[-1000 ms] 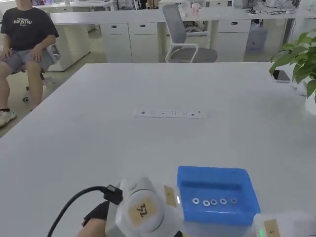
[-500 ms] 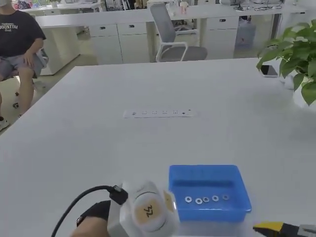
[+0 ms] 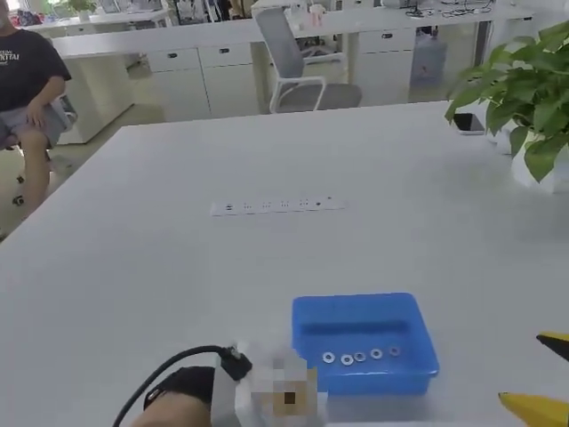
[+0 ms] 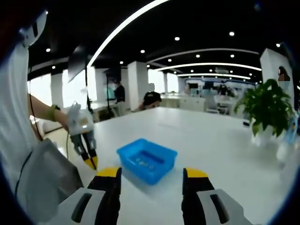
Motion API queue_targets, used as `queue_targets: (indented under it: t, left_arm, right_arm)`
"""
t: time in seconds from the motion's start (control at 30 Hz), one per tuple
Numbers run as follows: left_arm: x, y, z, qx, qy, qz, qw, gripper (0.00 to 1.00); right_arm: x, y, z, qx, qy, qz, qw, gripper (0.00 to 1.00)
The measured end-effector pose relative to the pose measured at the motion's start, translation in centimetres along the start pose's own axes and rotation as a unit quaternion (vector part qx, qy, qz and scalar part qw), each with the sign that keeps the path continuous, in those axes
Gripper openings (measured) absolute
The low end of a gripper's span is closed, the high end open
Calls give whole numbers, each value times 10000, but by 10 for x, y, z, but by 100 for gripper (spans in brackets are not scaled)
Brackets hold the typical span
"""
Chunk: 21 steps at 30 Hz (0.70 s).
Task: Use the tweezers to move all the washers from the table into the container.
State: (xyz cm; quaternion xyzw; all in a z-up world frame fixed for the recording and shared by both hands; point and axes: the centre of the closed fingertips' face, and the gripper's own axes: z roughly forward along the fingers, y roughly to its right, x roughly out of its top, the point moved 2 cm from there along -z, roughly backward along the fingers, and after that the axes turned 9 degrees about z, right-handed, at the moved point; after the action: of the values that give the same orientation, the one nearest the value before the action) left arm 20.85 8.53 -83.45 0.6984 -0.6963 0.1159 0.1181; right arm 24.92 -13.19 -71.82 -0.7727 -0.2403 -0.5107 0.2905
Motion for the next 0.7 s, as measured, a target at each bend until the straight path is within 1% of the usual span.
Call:
queue_targets:
  t: [0.1,0.23,0.4,0.57,0.7]
  left_arm:
    - [-1,0,2,-43,-86,16,10000,0]
    - [-2,-1,4,-69,-204,62,9997,0]
    - [-5,-3,5,-79,-361,56,9993,0]
    - [-6,-4,6,-90,-409,115,9991,0]
    - [-7,-3,8,-103,-422,130,9990,0]
  right_arm:
    - [1,0,-1,-25,23,20,10000,51]
    - [4,1,-2,-17,121,50,9999,51]
    - [2,2,-2,-29,112,80,9999,52]
    - [-1,3,1,-30,48,107,9999,52]
    - [-3,3,1,20,27,105,9999,53]
